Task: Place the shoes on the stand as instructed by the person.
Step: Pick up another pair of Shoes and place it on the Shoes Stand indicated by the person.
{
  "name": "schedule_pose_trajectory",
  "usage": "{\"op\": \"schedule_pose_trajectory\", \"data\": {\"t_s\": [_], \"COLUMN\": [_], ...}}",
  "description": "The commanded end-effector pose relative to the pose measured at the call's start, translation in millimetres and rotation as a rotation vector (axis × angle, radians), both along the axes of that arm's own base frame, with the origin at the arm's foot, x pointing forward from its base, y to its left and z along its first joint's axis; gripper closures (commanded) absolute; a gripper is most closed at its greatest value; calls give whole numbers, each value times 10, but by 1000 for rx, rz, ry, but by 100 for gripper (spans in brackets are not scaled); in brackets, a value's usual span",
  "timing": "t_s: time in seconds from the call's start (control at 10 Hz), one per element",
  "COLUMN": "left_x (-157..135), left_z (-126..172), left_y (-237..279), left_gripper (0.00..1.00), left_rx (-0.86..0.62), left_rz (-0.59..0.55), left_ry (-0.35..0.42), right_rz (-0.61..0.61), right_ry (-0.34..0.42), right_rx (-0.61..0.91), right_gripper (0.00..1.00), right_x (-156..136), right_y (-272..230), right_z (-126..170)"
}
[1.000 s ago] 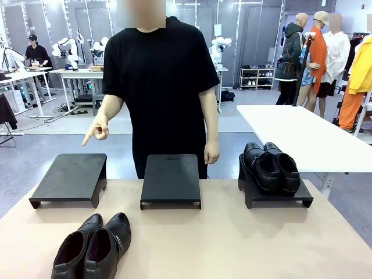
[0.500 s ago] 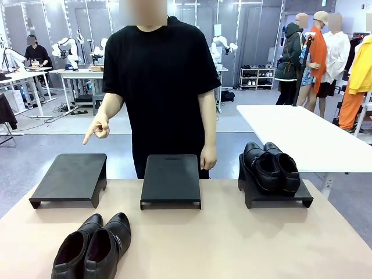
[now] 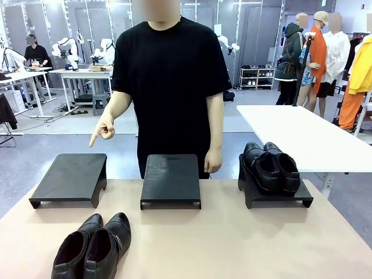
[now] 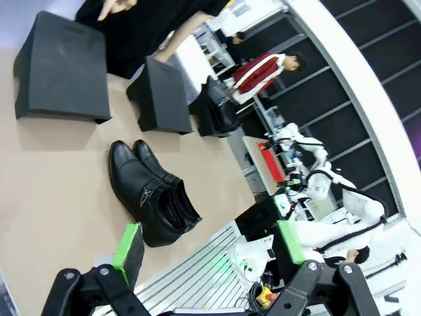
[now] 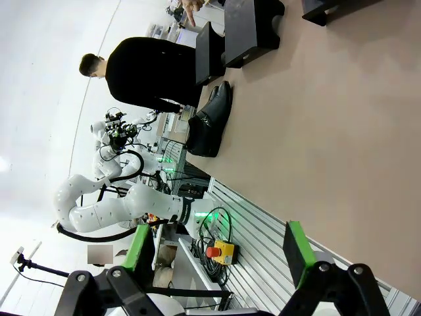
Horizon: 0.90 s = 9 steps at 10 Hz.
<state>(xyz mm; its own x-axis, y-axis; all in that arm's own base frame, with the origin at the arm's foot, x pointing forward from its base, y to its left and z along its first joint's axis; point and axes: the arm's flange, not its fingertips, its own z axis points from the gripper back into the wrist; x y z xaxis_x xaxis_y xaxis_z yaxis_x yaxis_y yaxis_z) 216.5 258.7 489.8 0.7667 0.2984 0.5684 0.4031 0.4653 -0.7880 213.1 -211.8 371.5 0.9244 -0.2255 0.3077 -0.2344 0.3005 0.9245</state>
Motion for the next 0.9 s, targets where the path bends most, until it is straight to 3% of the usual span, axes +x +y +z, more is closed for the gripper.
{"op": "schedule_pose_trajectory", "data": {"t_s": [0.0,0.4,0.8], "left_x": [55,490,702], "left_z": [328,686,560], "left_y": [-514,-1680,-2803], "left_gripper": [0,0,0], "left_rx": [109,402,713], "left_rz": [-45,-112,-111], "left_ry": [114,381,509], "right_rz": [-6,-6,-6], "right_ry": [-17,-17,-17], "right_rx": [8,8,8], "right_gripper": [0,0,0], "right_x": [-9,-9,-9], "right_y": [12,12,12], "right_z": [38,38,38]}}
